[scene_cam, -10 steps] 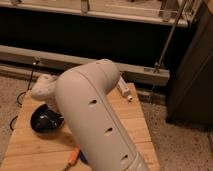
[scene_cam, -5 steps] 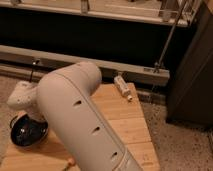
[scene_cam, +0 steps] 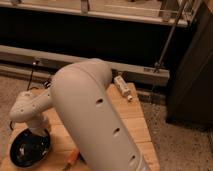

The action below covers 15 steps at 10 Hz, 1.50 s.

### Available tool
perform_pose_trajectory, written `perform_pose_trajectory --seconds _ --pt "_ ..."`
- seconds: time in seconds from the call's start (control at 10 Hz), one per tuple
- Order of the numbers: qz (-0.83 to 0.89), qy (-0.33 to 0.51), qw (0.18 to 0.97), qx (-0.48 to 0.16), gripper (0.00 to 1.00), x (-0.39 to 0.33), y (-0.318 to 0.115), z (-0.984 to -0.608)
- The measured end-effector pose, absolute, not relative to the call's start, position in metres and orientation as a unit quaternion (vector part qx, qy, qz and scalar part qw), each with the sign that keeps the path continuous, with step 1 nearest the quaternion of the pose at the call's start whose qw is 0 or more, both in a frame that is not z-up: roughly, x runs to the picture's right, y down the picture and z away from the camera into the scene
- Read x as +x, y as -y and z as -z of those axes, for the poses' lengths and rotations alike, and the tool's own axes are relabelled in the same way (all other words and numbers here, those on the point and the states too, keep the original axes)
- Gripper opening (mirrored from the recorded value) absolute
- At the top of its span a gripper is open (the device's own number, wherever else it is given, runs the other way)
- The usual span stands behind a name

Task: Drag the ceramic bowl in a circle

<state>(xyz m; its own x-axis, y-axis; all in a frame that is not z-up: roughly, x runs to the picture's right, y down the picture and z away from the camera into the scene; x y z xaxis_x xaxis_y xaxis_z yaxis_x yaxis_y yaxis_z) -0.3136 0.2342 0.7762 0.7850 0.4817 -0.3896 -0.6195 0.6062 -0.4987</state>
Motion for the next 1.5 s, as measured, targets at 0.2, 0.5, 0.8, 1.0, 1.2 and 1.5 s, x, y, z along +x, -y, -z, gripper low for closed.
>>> perform_pose_trajectory --seconds 0.2,0.5,0.8,1.0,1.2,1.5 --pt "-0.327 -0.126 0.878 -0.327 0.15 -0.275 -0.244 -0.765" --pt "-0.376 -0.172 0.854 -0.317 0.15 -0.205 -0.249 -0.77" --pt "-0.467 -0.208 0.811 -0.285 0.15 -0.144 -0.216 -0.805" --pt "-0.52 -0.217 0.785 -0.258 0.15 -0.121 -0.181 -0.835" --pt "-0.542 -0.217 0.775 -0.243 0.15 -0.122 -0.155 -0.855" --pt "-0.528 -0.197 0.792 -0.238 0.15 -0.174 -0.134 -0.87"
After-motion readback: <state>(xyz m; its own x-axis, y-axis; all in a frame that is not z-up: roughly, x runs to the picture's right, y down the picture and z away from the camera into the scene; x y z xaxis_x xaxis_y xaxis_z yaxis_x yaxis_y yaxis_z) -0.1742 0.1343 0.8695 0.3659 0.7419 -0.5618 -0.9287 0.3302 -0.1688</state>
